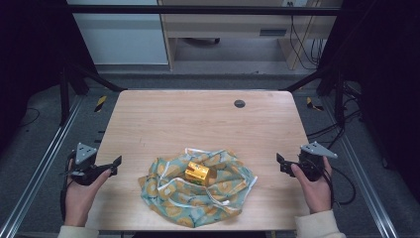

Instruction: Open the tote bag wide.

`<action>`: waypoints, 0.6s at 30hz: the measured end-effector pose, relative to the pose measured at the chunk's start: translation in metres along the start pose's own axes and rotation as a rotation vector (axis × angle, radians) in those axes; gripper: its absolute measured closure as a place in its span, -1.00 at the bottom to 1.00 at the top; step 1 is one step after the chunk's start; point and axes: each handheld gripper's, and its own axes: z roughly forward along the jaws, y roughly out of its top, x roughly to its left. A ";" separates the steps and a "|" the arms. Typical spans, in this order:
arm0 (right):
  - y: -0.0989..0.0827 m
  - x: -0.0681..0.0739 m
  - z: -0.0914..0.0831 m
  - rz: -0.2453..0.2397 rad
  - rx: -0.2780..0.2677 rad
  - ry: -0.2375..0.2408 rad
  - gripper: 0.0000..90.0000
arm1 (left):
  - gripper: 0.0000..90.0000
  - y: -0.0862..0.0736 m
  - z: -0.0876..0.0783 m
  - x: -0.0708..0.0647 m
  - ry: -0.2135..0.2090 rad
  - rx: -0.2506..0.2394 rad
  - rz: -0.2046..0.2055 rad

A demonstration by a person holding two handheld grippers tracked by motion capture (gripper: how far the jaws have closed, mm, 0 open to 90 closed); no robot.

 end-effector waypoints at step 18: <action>-0.024 0.023 0.025 -0.085 0.167 0.068 -0.85 | -0.87 -0.013 0.017 -0.016 -0.031 0.118 0.077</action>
